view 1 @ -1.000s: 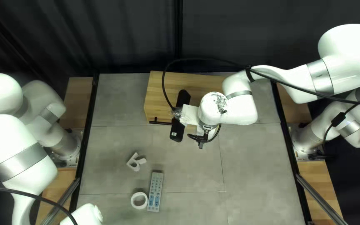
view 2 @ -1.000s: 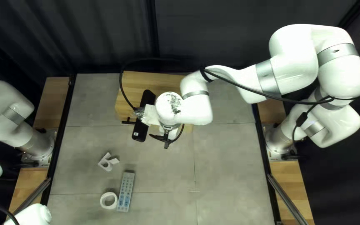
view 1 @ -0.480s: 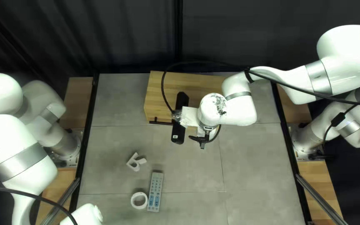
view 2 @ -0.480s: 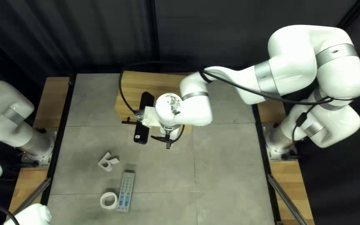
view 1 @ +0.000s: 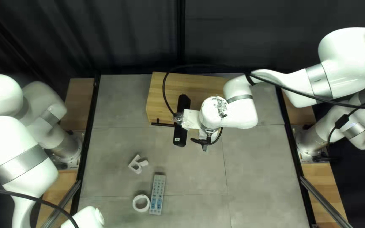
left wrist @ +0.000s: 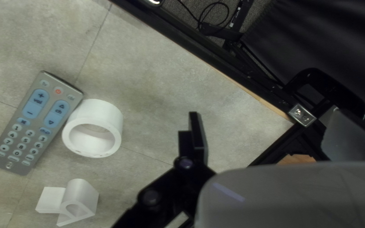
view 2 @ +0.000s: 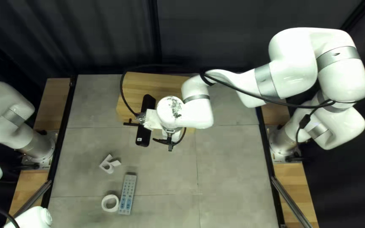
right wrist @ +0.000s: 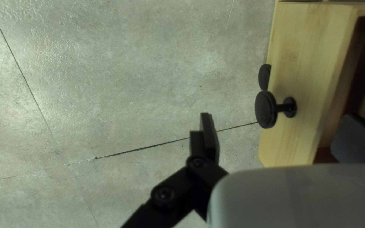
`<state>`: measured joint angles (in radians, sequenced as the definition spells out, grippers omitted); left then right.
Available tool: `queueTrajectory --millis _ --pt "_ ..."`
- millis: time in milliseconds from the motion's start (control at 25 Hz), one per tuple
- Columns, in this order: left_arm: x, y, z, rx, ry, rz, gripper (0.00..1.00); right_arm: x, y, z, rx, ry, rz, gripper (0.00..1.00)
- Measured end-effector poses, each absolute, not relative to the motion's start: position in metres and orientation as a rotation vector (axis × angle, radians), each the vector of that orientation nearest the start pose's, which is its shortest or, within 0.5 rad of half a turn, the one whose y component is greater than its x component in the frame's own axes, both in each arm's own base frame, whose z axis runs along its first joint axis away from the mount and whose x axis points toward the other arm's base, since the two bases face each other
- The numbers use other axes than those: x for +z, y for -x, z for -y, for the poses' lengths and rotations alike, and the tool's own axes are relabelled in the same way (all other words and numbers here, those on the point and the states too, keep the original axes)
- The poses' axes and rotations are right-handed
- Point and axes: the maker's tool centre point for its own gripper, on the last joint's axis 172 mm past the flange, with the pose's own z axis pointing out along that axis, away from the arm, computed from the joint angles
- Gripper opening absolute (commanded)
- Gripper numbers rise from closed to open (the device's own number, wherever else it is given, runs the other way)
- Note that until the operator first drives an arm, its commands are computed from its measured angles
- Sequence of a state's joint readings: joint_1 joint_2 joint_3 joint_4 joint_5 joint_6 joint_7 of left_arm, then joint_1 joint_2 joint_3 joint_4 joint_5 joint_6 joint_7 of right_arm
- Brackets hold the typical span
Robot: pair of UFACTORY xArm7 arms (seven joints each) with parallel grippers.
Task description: Open drawers and place objects into drawer and close
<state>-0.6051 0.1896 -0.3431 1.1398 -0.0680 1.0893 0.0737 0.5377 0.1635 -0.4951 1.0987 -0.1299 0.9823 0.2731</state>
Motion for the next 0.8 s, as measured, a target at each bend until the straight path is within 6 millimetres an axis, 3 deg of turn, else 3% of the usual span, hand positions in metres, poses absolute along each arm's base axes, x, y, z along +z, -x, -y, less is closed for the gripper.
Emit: queueTrajectory --millis 800 --pt "0.1384 -0.2586 0.3933 0.269 2.807 -1.506 1.0 0.137 -0.482 0.0086 0.03 3.316 -0.278 1.0"
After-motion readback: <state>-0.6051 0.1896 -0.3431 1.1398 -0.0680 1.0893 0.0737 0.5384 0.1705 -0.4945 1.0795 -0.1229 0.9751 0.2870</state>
